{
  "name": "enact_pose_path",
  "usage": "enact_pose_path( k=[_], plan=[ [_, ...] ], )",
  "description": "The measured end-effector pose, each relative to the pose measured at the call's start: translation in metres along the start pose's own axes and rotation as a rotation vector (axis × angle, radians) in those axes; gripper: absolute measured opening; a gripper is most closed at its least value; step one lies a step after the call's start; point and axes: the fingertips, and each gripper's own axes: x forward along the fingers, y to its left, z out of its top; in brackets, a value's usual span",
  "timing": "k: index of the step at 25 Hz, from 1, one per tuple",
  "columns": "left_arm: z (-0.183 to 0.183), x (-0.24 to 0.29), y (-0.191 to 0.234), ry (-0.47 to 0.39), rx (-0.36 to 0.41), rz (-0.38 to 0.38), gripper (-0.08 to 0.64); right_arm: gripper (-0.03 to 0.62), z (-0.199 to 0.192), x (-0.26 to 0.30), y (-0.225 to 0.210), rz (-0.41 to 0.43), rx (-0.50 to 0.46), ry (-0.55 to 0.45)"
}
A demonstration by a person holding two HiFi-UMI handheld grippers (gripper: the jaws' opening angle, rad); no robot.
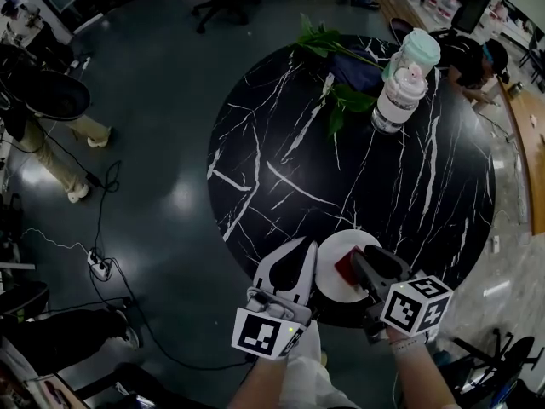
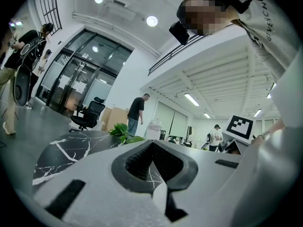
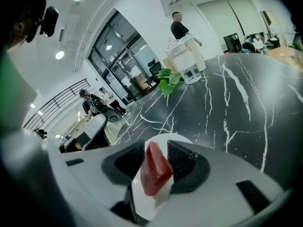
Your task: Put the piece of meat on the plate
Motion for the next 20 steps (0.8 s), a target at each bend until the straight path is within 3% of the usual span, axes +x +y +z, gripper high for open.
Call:
enact_pose_path(
  k=[8, 20],
  plan=[
    [-0.001, -0.005, -0.004, 0.0, 0.006, 0.002, 0.008, 0.181, 0.008, -0.004, -0.001, 0.01, -0.039, -0.051],
    [0.001, -0.013, -0.015, -0.003, 0.003, -0.002, 0.008, 0.184, 0.011, -0.023, 0.013, 0.067, -0.035, -0.107]
  ],
)
